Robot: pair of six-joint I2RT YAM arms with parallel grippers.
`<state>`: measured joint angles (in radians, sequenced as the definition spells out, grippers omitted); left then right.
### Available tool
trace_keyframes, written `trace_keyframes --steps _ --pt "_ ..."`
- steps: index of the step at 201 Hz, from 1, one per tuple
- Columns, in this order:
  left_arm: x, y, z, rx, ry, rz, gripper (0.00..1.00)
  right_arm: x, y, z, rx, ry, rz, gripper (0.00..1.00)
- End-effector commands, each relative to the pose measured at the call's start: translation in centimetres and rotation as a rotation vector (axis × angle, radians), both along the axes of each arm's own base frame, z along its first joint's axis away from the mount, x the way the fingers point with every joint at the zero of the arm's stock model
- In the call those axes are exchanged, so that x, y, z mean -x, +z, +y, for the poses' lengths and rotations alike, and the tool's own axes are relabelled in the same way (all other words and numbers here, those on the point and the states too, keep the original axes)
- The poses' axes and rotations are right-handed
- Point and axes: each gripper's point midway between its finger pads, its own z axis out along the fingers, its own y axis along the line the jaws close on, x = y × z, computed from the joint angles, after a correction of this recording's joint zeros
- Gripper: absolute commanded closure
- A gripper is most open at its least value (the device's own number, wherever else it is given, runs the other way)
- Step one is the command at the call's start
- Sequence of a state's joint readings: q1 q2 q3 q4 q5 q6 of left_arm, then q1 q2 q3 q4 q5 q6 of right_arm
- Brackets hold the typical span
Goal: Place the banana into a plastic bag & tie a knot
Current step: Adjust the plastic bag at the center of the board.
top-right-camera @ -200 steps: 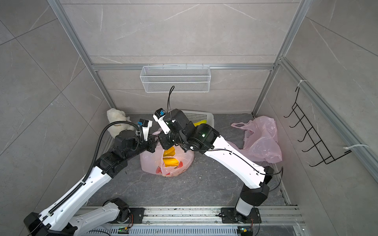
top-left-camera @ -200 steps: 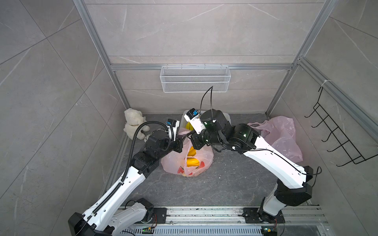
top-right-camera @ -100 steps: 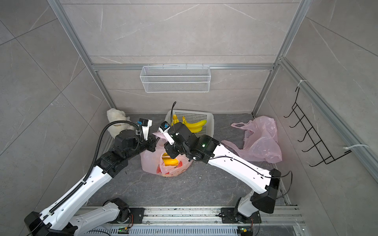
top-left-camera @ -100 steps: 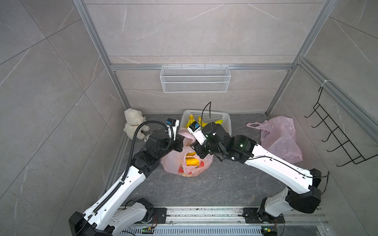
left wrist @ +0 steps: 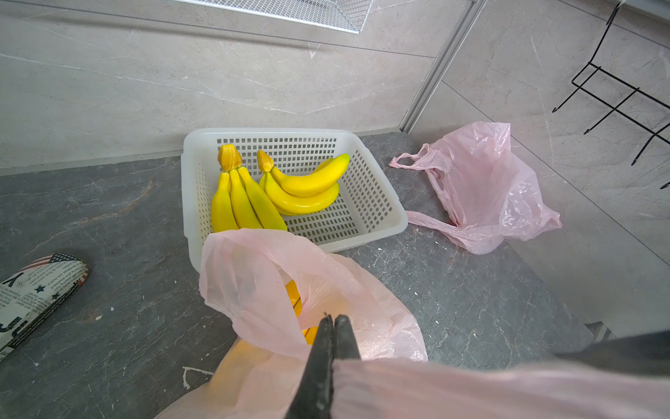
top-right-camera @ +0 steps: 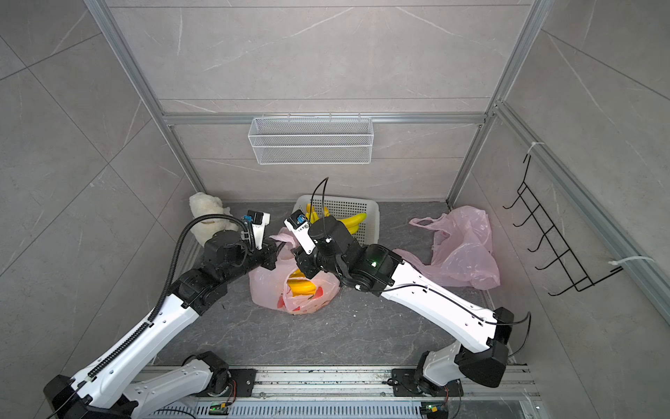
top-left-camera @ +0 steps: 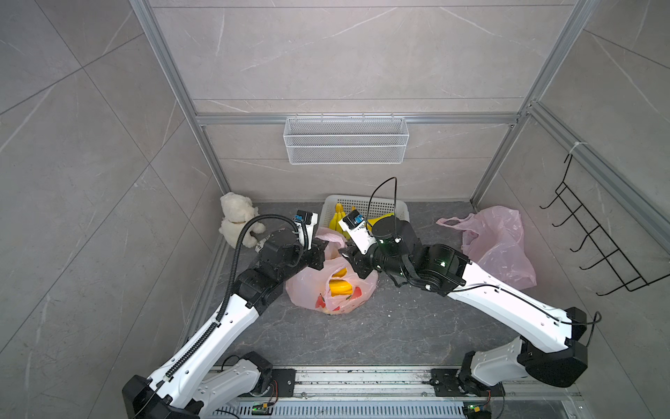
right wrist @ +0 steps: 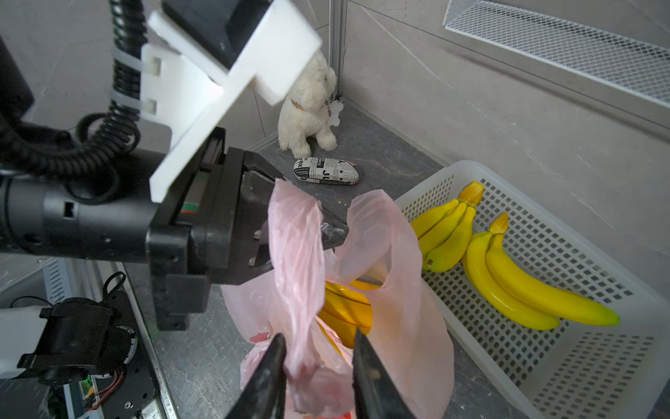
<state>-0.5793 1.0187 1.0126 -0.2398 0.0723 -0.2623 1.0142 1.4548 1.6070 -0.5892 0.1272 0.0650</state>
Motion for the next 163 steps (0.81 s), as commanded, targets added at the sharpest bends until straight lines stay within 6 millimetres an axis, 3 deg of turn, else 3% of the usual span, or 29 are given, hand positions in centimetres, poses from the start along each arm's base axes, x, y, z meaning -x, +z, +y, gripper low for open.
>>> trace_keyframes --steps 1,48,100,133,163 --pt "-0.2 0.6 0.2 0.008 0.016 -0.015 1.0 0.3 -0.1 -0.4 0.009 0.006 -0.016 0.64" --pt "-0.2 0.5 0.2 0.006 0.019 -0.012 1.0 0.7 -1.2 -0.6 0.028 0.021 -0.008 0.63" --pt "-0.2 0.1 -0.1 0.005 0.007 0.004 1.0 0.8 0.0 -0.7 -0.014 0.021 -0.029 0.81" --pt "-0.2 -1.2 -0.1 -0.028 0.001 0.033 0.99 1.0 1.7 -1.0 -0.049 0.018 -0.043 1.0" --pt "0.2 -3.7 0.9 -0.079 0.032 0.079 0.98 1.6 5.0 -2.3 -0.094 0.006 -0.071 1.0"
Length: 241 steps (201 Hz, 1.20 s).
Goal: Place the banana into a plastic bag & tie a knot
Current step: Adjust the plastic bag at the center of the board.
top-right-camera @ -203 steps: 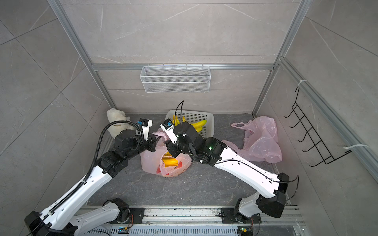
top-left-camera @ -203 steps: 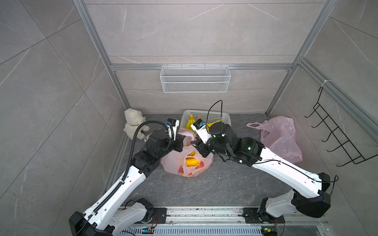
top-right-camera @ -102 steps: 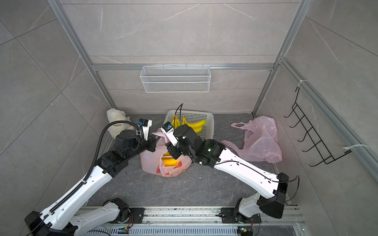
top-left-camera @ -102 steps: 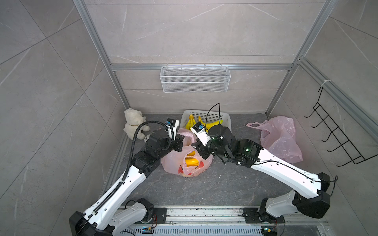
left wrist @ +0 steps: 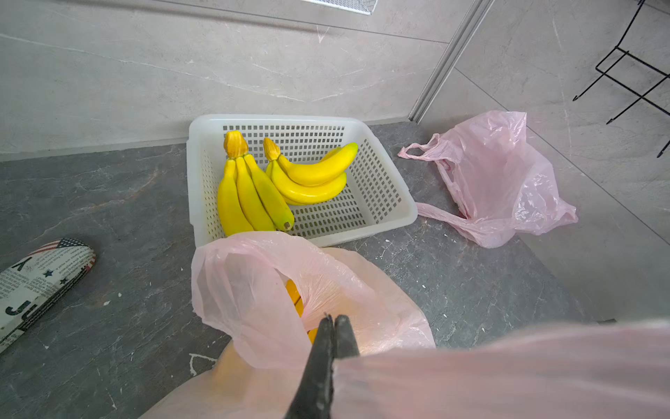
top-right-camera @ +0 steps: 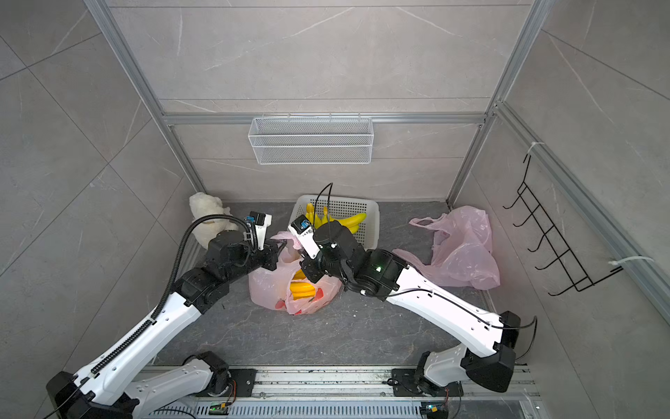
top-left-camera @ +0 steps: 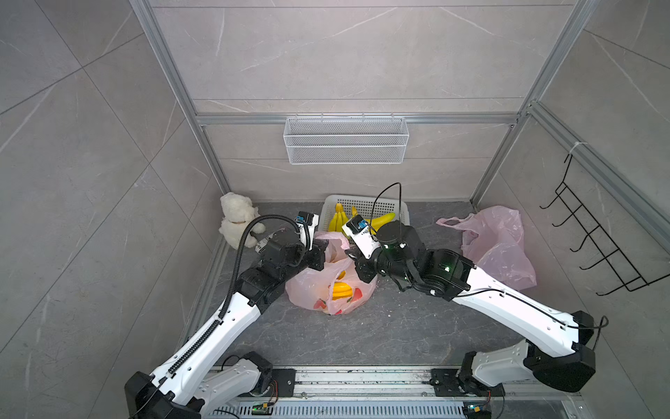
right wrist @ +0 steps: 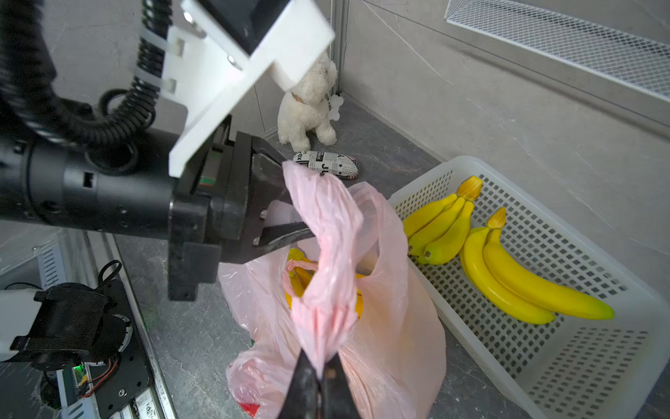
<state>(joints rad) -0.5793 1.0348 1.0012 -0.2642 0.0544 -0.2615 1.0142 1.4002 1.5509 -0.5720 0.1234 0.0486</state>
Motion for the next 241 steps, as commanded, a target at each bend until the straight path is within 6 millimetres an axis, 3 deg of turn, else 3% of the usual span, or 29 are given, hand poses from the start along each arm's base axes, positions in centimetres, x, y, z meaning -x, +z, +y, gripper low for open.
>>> trace_keyframes --steps 1,23,48,60,87,124,147,176,241 --pt "0.4 -2.1 0.7 -0.046 0.017 0.04 0.98 0.9 5.0 -1.3 -0.09 -0.004 -0.053 1.0" --pt "0.9 -3.7 1.1 -0.059 0.025 0.071 0.98 1.2 6.8 -1.4 -0.118 0.002 -0.053 1.0" --pt "2.2 -4.1 0.7 -0.033 -0.028 0.09 0.89 0.5 7.1 -0.3 -0.11 -0.003 -0.042 1.0" --pt "2.9 -3.4 0.9 -0.009 -0.035 0.075 0.81 0.0 6.7 0.2 -0.092 -0.01 -0.042 1.0" --pt "4.5 -0.9 2.4 0.042 -0.012 -0.003 0.5 -1.0 5.8 0.6 -0.064 -0.038 -0.049 1.0" --pt "6.3 2.6 3.8 0.086 -0.014 -0.114 0.28 -0.7 6.0 1.4 -0.069 0.002 -0.042 1.0" --pt "7.0 4.6 2.7 0.108 -0.095 -0.171 0.22 -0.2 6.5 1.7 -0.077 0.036 -0.04 1.0" --pt "6.2 6.0 0.6 0.115 -0.18 -0.215 0.19 0.3 6.6 2.2 -0.079 0.072 -0.031 1.0" --pt "3.6 6.9 -3.5 0.15 -0.304 -0.246 0.16 0.8 5.8 2.8 -0.08 0.1 -0.019 1.0"
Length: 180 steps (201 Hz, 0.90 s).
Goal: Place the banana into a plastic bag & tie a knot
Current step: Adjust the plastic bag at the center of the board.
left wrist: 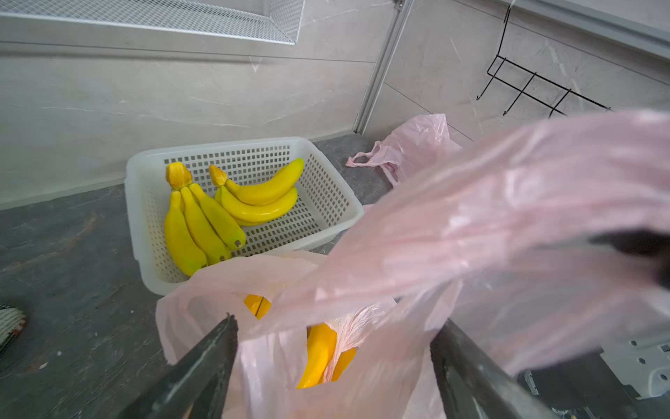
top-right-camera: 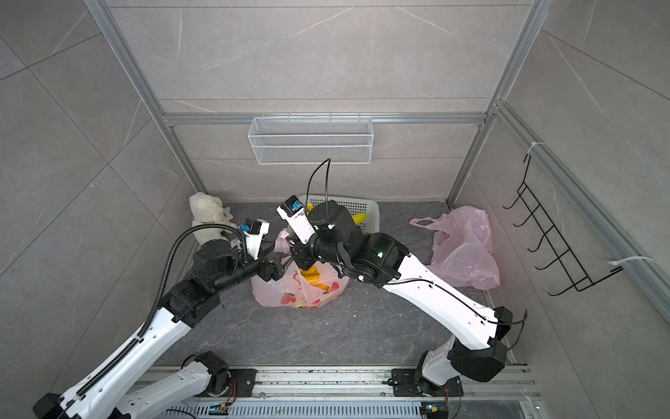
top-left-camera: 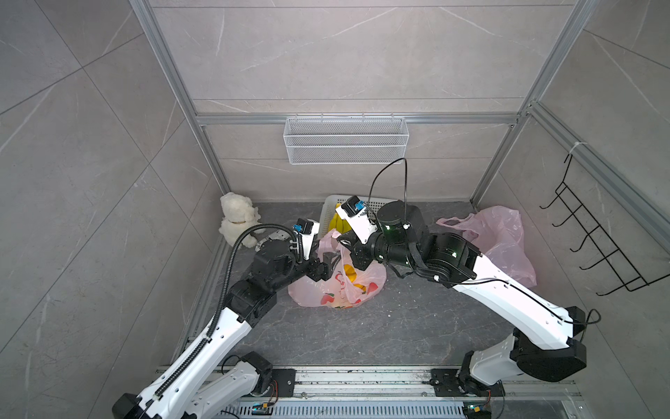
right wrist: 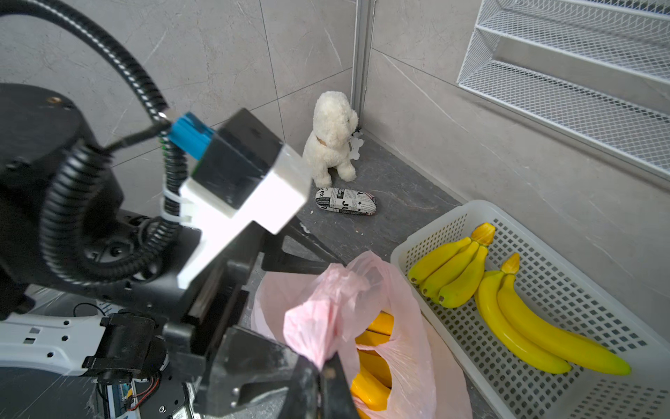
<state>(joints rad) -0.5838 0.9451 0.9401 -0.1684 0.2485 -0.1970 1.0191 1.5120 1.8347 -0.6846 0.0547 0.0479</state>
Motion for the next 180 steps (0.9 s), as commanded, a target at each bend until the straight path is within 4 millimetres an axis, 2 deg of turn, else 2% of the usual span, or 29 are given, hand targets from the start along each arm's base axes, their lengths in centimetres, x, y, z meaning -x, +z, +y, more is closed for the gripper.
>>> trace_keyframes --steps 1,14,25,42,55,77,111,122,145,180 --pt "0.3 4.5 -1.7 0.084 -0.098 -0.129 0.16 0.5 0.4 0.6 -0.014 0.032 -0.014 1.0" --pt "1.1 4.7 -2.4 0.103 -0.155 -0.126 0.2 0.0 0.2 0.3 -0.008 0.004 -0.023 1.0" --pt "1.6 4.8 -2.2 0.122 -0.163 -0.133 0.24 -0.7 0.0 -0.1 0.004 -0.041 -0.035 1.0" --pt "1.9 4.5 -0.6 0.121 -0.089 -0.141 0.29 -1.5 -0.2 -0.8 0.022 -0.097 -0.055 1.0" --pt "2.2 4.1 0.7 0.112 -0.035 -0.156 0.3 -1.7 -0.3 -1.0 0.03 -0.109 -0.061 1.0" --pt "3.2 3.7 2.1 0.108 0.005 -0.168 0.23 -1.5 -0.7 -0.8 0.042 -0.087 -0.059 1.0" --pt "3.9 4.3 1.5 0.123 -0.053 -0.163 0.11 -1.2 -0.6 -0.2 0.029 -0.058 -0.06 1.0" --pt "3.6 4.2 1.1 0.123 -0.058 -0.153 0.08 -1.0 -0.7 0.0 0.023 -0.038 -0.054 1.0" --pt "2.3 3.3 0.2 0.091 -0.064 -0.116 0.07 -0.1 -0.6 0.6 0.007 0.01 -0.041 1.0" --pt "1.0 3.0 0.4 0.068 -0.013 -0.142 0.06 0.4 -0.6 0.7 -0.001 0.036 -0.038 1.0"
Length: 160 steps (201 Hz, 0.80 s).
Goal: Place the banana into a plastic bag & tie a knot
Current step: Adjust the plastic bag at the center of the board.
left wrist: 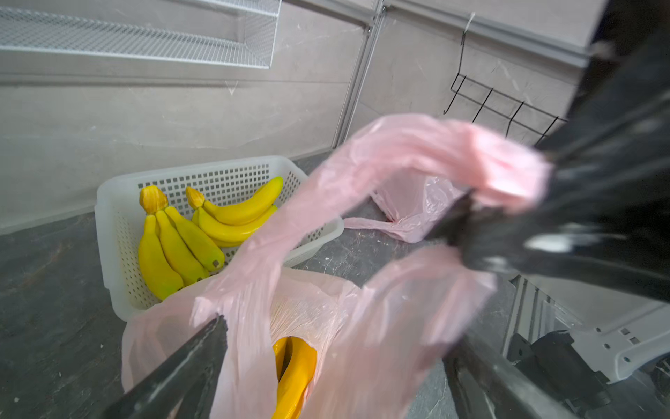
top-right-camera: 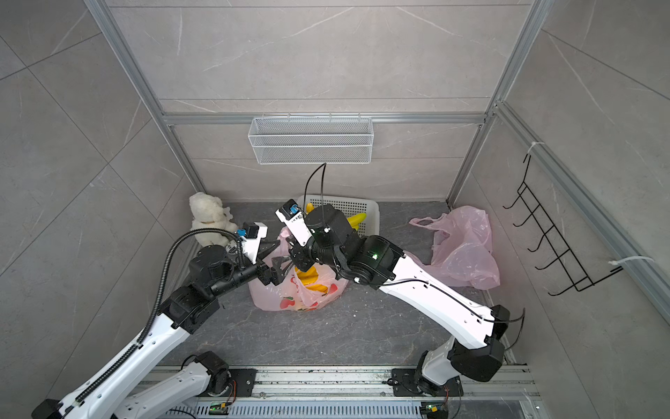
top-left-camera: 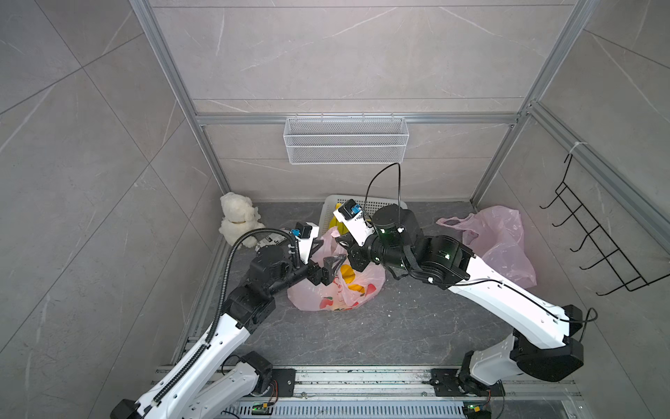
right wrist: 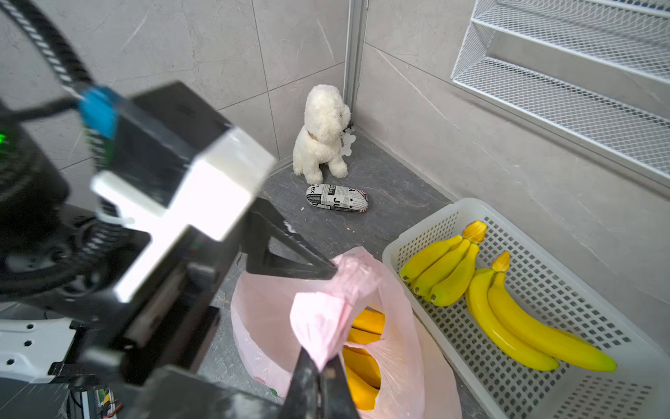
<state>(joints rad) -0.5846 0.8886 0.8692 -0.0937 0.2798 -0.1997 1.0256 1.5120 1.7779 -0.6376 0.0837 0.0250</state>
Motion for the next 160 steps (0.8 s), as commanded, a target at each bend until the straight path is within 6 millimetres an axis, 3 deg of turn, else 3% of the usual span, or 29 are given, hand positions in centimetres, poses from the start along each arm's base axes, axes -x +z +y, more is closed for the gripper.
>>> trace_keyframes --steps 1,34,80,129,160 --pt "-0.1 2.9 0.4 0.028 0.02 -0.098 0.06 1.0 0.8 0.4 -0.027 0.048 -0.014 1.0" --pt "-1.6 2.1 0.3 -0.01 0.06 -0.082 0.06 1.8 0.6 0.7 -0.036 0.09 0.006 1.0" --pt "-2.4 1.6 0.0 -0.012 0.068 -0.099 0.17 2.6 0.2 0.7 -0.061 0.12 0.032 1.0" --pt "-2.6 0.0 -1.2 -0.039 0.02 -0.056 0.37 3.5 1.4 0.4 -0.146 0.148 0.014 1.0" --pt "-2.7 -0.1 -1.0 -0.038 0.029 -0.061 0.59 3.8 1.1 0.4 -0.155 0.158 0.021 1.0"
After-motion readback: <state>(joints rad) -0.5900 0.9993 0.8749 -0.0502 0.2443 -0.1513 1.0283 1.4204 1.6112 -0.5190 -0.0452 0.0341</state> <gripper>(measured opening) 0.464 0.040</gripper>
